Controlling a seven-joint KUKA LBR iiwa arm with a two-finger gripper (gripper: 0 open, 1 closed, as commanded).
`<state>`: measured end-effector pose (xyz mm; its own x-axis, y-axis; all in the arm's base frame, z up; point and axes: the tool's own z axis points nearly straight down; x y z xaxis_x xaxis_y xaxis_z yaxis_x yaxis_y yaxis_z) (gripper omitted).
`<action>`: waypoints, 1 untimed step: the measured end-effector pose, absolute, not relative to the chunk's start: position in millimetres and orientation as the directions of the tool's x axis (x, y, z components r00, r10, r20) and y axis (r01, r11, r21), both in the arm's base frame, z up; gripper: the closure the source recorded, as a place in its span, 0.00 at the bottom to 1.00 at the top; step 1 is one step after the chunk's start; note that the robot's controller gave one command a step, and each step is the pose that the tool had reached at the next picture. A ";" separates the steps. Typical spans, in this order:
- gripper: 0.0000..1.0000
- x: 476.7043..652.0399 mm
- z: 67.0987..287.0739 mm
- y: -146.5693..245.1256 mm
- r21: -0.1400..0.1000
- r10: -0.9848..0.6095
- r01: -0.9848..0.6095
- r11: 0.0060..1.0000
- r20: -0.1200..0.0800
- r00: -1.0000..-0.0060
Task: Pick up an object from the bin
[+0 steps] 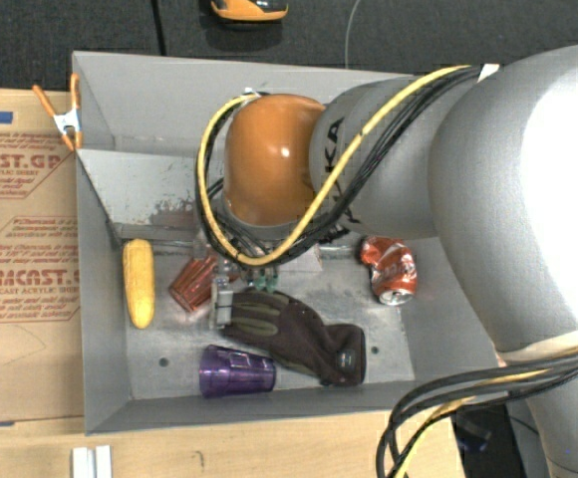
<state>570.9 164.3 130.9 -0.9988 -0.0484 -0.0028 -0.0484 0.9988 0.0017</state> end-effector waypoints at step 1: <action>1.00 586.3 114.7 171.8 0.002 -0.220 -0.220 0.976 -0.004 -0.976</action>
Offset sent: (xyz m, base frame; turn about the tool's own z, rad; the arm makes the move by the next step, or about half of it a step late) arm 0.0000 0.0000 0.0000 0.0000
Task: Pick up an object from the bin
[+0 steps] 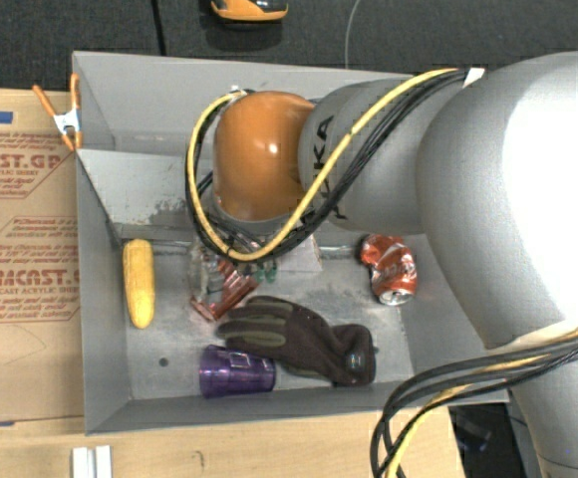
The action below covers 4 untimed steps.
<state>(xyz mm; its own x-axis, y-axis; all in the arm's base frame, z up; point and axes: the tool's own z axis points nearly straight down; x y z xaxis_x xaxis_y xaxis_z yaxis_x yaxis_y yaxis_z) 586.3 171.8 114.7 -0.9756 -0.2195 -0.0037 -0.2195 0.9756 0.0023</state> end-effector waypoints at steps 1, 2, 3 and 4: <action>0.00 586.2 114.5 171.5 0.002 -0.219 -0.219 0.976 -0.003 -0.976; 0.00 586.1 114.3 171.4 0.002 -0.219 -0.219 0.976 -0.003 -0.976; 0.00 576.0 99.4 154.8 0.001 -0.301 -0.301 0.954 -0.007 -0.954; 1.00 562.5 71.7 89.7 0.002 -0.182 -0.182 0.983 -0.003 -0.983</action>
Offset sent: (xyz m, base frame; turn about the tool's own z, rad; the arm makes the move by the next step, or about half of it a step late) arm 0.0000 0.0000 0.0000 0.0000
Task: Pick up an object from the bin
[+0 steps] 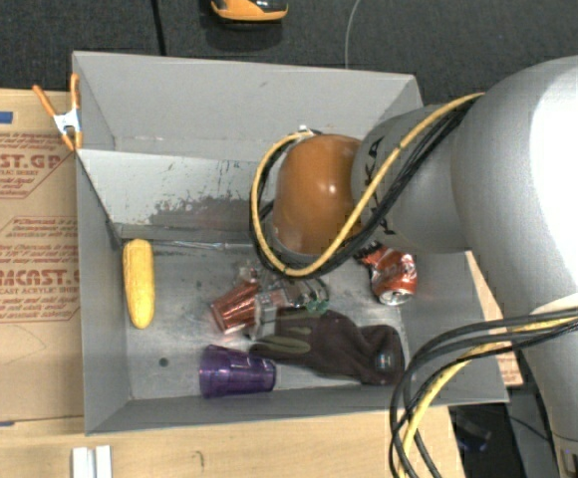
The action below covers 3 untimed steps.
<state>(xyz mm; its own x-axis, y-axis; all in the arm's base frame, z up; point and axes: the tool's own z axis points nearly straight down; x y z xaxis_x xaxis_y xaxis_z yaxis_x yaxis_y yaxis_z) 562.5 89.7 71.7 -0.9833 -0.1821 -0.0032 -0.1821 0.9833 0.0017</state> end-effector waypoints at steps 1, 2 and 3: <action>1.00 562.5 71.7 89.8 0.002 -0.182 -0.182 0.983 -0.003 -0.983; 1.00 568.2 158.5 99.6 0.001 -0.198 -0.198 0.980 -0.002 -0.980; 1.00 568.2 158.5 99.6 0.001 -0.198 -0.198 0.980 -0.002 -0.980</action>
Offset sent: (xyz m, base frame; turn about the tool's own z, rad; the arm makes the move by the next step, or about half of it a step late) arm 0.0054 0.0094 0.0874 -0.0159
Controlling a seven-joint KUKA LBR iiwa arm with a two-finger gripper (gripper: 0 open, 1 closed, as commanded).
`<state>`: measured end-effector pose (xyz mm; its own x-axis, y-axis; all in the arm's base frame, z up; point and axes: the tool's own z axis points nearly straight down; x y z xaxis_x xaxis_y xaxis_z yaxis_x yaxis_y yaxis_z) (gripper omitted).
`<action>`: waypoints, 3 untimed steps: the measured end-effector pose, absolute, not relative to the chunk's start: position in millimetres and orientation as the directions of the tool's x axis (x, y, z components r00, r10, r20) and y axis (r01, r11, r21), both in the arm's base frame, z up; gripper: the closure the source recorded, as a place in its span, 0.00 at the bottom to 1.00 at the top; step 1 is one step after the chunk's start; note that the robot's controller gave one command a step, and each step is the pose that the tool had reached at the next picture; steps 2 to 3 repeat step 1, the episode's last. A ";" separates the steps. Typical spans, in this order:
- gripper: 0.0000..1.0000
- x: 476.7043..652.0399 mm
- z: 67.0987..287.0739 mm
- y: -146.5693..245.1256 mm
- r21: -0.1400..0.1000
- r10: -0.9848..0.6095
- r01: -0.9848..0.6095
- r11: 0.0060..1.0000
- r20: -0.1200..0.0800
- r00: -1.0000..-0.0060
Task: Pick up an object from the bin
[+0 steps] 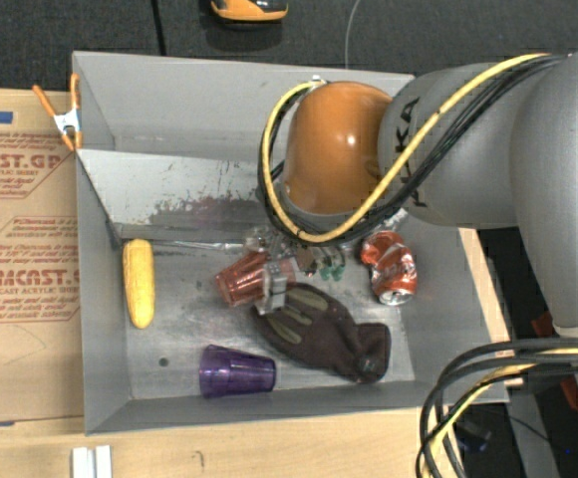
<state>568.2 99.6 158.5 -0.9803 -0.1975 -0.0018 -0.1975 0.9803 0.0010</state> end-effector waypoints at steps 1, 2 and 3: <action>1.00 568.7 206.3 108.3 0.000 -0.225 -0.225 0.974 0.005 -0.974; 1.00 568.7 206.3 108.3 0.000 -0.225 -0.225 0.974 0.005 -0.974; 1.00 568.7 206.3 108.3 0.000 -0.225 -0.225 0.974 0.005 -0.974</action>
Offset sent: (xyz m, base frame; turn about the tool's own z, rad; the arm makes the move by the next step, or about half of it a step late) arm 0.0105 -0.0032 0.1316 -0.0109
